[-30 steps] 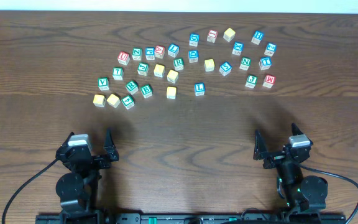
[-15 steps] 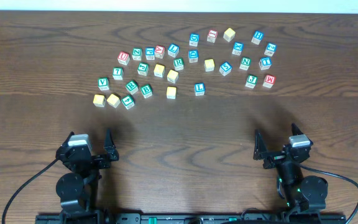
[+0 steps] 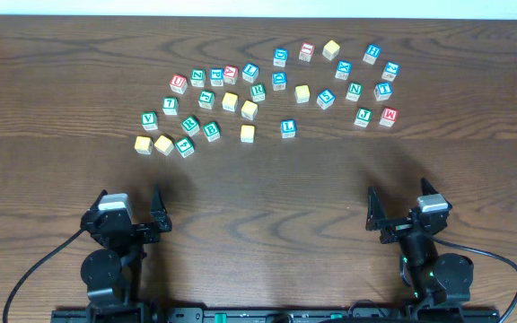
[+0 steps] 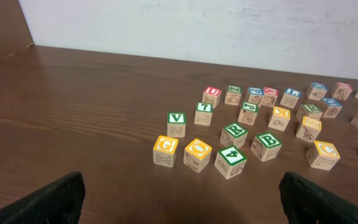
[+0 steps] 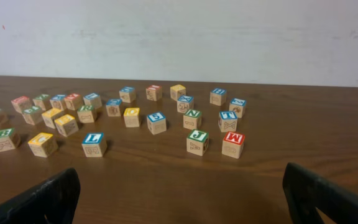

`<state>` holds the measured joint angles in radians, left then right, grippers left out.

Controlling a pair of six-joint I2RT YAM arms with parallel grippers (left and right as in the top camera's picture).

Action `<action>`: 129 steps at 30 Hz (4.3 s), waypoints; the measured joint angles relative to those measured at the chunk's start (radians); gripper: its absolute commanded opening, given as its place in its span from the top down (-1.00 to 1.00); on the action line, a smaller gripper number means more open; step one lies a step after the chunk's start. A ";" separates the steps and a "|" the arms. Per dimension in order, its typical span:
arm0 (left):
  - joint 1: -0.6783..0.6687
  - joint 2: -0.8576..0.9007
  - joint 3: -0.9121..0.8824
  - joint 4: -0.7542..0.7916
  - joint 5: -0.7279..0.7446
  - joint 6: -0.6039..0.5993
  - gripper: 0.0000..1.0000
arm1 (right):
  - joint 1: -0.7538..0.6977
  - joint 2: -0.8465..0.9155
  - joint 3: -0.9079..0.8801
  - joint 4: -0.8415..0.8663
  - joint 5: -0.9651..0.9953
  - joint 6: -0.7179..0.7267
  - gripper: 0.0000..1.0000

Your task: Spell out ROBOT

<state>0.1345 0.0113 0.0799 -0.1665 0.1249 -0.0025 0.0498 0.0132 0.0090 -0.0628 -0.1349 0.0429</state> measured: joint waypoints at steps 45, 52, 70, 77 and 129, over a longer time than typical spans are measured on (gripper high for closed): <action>0.000 0.868 0.948 -0.455 0.144 0.030 -0.98 | 0.000 0.005 0.000 0.000 0.000 0.000 -0.99; 0.000 0.869 0.948 -0.473 0.153 0.029 -0.98 | 0.000 0.005 0.000 0.000 0.000 0.000 -0.99; 0.000 0.877 0.948 -0.446 0.154 0.018 -0.98 | 0.000 0.005 -0.002 0.128 -0.011 -0.031 -0.99; 0.000 0.881 0.948 -0.382 0.154 -0.021 -0.98 | 0.000 0.046 0.026 0.126 -0.020 -0.071 -0.99; -0.171 1.686 1.801 -1.042 -0.098 -0.246 -0.98 | 0.000 1.498 1.523 -0.822 -0.134 -0.246 -0.99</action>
<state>-0.0368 1.6974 1.8809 -1.2083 0.0269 -0.2481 0.0498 1.5108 1.5318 -0.8852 -0.2691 -0.2035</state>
